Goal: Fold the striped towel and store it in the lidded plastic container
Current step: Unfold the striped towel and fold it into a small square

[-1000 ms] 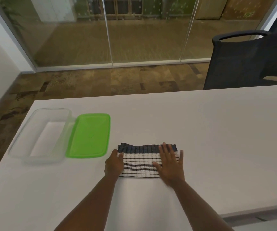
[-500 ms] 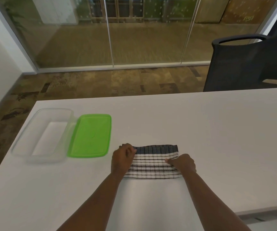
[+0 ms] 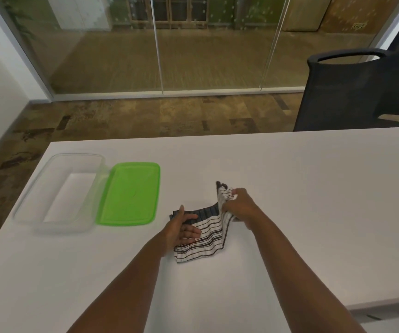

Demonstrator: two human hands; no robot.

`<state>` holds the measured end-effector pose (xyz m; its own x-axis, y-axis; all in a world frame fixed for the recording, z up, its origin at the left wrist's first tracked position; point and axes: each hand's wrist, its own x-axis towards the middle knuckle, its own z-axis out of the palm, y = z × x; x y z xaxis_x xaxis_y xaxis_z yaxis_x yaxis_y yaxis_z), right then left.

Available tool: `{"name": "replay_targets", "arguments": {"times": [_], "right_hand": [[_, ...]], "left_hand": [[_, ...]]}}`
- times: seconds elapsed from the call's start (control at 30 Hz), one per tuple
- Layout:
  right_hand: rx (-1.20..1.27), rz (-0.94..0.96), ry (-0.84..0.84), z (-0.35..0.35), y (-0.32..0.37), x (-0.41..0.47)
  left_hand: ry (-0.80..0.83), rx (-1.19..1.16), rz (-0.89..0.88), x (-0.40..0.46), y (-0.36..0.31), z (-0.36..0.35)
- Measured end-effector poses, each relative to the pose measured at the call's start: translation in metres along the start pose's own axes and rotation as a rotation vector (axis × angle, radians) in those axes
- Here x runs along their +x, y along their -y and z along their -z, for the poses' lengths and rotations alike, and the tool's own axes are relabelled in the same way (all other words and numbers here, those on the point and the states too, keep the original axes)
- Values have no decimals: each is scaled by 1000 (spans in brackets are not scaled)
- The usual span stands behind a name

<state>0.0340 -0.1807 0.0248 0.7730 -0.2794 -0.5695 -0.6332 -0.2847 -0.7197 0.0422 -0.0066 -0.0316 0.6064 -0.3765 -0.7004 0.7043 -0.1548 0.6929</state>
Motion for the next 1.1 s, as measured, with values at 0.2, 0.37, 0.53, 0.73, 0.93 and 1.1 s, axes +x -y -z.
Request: {"name": "replay_targets", "arguments": {"times": [0.2,0.37,0.53,0.73,0.93,1.1], "right_hand": [[-275,305,-56,-65,6,-38],[-335,400,94,-100,-8,-51],[-232,356,364,-91,-20,-39],[-28,211,-247,-63,-43,-12],[-409,441,-39,-68,-61,-1],[-806,743,130,-77,-70,0]], "left_hand": [[45,-160,13,6,5,9],[123,-387,-56,7,7,14],[17,-358,-35,15,24,23],[-33,-422,14,22,29,30],[-96,-402,-11,22,23,27],[-88,-423,25,16,22,28]]}}
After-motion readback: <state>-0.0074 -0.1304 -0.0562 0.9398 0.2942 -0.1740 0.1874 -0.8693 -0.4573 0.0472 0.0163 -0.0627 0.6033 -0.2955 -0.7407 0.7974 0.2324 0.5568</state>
